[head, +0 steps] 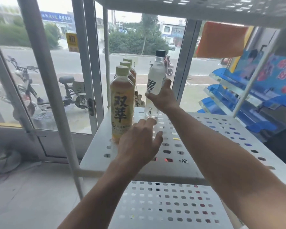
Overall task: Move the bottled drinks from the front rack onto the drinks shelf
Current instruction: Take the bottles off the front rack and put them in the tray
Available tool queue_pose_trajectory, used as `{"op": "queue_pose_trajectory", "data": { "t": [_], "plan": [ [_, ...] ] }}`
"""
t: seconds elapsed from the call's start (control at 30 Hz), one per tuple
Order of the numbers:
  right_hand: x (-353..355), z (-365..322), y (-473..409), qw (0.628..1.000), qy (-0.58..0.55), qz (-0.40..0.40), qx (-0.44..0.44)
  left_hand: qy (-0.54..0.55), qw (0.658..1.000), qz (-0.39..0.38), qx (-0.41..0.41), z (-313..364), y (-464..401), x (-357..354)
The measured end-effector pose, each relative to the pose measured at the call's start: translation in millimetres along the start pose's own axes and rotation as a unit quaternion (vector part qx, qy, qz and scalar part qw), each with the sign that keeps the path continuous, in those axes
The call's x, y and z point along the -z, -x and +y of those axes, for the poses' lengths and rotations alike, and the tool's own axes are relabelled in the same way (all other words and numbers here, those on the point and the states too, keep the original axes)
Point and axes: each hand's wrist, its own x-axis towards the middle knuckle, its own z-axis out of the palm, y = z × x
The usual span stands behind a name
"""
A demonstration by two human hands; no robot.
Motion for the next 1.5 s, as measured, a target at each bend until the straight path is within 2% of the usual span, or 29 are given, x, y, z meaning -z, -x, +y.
{"op": "queue_pose_trajectory", "data": {
  "t": [0.13, 0.23, 0.33, 0.47, 0.53, 0.6, 0.73, 0.93, 1.07, 1.13, 1.23, 1.5],
  "plan": [
    [7, 0, 12, 0.999, -0.029, 0.03, 0.019, 0.027, 1.0, -0.005, 0.004, -6, 2, 0],
    [29, 0, 32, 0.995, -0.098, 0.017, -0.002, 0.067, 0.998, -0.003, 0.003, -5, 2, 1],
    [66, -3, 60, 0.985, -0.169, -0.04, -0.015, 0.145, 0.989, 0.028, -0.006, 3, 1, 5],
    [113, -4, 106, 0.966, -0.217, -0.137, -0.01, 0.276, 0.959, 0.062, 0.011, 19, -4, 10],
    [130, 2, 129, 0.958, -0.23, -0.172, 0.001, 0.352, 0.935, 0.034, -0.001, 33, -5, 12],
    [142, 12, 152, 0.946, -0.259, -0.193, 0.005, 0.449, 0.893, -0.024, -0.017, 52, -1, 16],
    [163, 34, 200, 0.899, -0.384, -0.209, -0.029, 0.555, 0.818, -0.131, -0.069, 91, 16, 13],
    [204, 68, 273, 0.89, -0.439, -0.093, -0.086, 0.619, 0.755, -0.209, -0.061, 157, 45, -10],
    [235, 86, 328, 0.922, -0.372, 0.016, -0.109, 0.649, 0.71, -0.268, -0.057, 207, 71, -33],
    [246, 92, 359, 0.937, -0.33, 0.054, -0.1, 0.65, 0.701, -0.288, -0.052, 230, 86, -45],
    [260, 101, 406, 0.952, -0.239, 0.133, -0.135, 0.63, 0.699, -0.333, -0.053, 264, 112, -63],
    [278, 125, 510, 0.906, -0.136, 0.321, -0.241, 0.582, 0.681, -0.437, -0.078, 340, 179, -106]
  ]
}}
